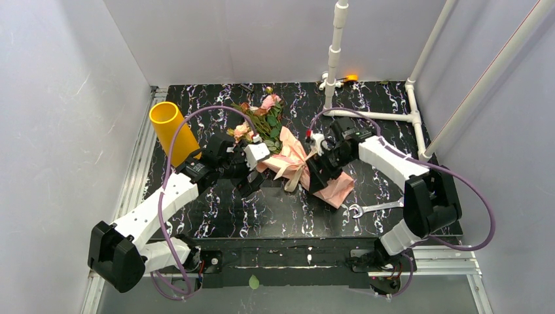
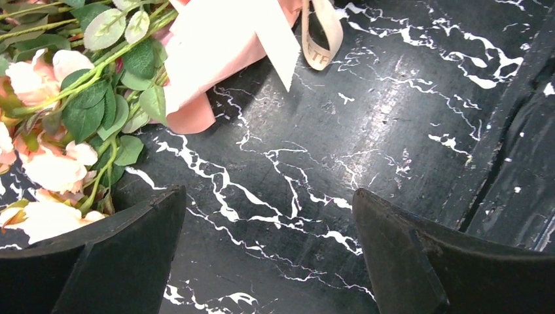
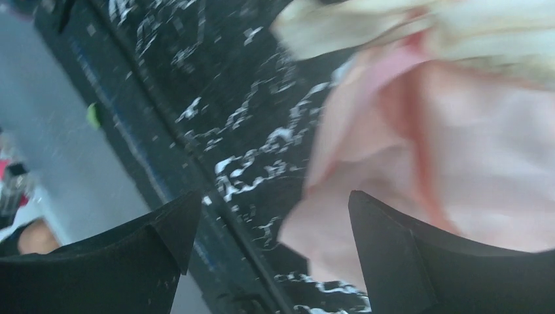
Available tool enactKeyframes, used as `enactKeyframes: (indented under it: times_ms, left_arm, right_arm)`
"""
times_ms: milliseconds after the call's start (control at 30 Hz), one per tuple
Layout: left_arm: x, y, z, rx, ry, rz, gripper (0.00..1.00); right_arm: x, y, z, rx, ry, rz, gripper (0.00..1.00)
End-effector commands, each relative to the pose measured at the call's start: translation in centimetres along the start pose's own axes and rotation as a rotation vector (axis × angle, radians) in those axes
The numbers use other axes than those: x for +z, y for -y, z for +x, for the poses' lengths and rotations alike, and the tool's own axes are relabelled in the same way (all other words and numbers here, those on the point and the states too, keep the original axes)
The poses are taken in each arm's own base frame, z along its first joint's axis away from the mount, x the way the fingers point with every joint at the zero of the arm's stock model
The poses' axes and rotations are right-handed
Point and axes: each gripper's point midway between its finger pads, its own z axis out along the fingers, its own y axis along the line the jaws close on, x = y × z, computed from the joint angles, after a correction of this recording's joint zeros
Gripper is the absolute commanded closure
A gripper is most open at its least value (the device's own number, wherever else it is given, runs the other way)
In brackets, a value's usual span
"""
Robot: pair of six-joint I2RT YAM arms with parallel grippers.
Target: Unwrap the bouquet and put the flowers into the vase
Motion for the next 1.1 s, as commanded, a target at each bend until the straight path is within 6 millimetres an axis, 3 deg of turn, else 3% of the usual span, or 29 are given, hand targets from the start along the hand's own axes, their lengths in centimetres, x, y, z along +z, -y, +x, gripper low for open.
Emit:
enactKeyframes:
  times_ms: [0,100,200,300,367,500,567,600,633,667,800,933,1067]
  left_arm:
    - [-0.3,1.2,-1.7,0.014,0.063,0.073,0.02]
    - [-0.2,2.1,-1.7,0.029,0.055,0.134,0.02]
    - [-0.1,3.1,-1.8,0.056,0.071,0.198,0.02]
    - [0.0,3.6,-2.2,0.098,0.097,0.238,0.02]
    - [0.1,3.3,-2.6,0.127,0.095,0.234,0.02]
    - [0.1,2.5,-3.5,0.175,0.097,0.206,0.05]
    - [0.3,2.2,-3.7,0.188,0.095,0.201,0.1]
    - [0.4,2.2,-3.7,0.189,0.092,0.202,0.14]
    - [0.4,2.2,-3.7,0.197,0.092,0.197,0.18]
    - [0.5,2.2,-3.5,0.216,0.093,0.191,0.23]
    - [0.9,2.8,-2.7,0.282,0.08,0.201,0.4]
    - [1.1,3.0,-2.6,0.31,0.071,0.207,0.43]
    - [1.3,3.1,-2.7,0.328,0.063,0.214,0.46]
  right_arm:
    - [0.1,-4.8,2.7,-0.014,-0.042,-0.171,0.08]
    - [-1.5,-6.6,1.5,-0.087,0.016,-0.21,0.08]
    - [-4.1,-5.9,-2.2,-0.164,0.155,-0.063,0.07]
    - [-6.2,-2.2,-5.7,-0.179,0.275,0.173,0.1]
    - [-6.9,1.2,-6.8,-0.14,0.269,0.304,0.12]
    - [-6.9,7.7,-7.2,-0.014,0.202,0.405,0.2]
    - [-5.9,10.0,-6.9,0.008,0.158,0.418,0.23]
    - [-4.9,10.1,-6.3,0.013,0.132,0.383,0.26]
    - [-3.7,9.4,-5.4,0.031,0.104,0.309,0.3]
    - [-1.8,7.7,-3.0,0.05,0.059,0.214,0.32]
    - [0.9,2.9,2.0,0.054,-0.016,0.05,0.34]
    - [1.6,-0.6,3.5,0.019,-0.056,-0.038,0.35]
    - [1.2,-4.7,3.3,-0.078,-0.04,-0.142,0.36]
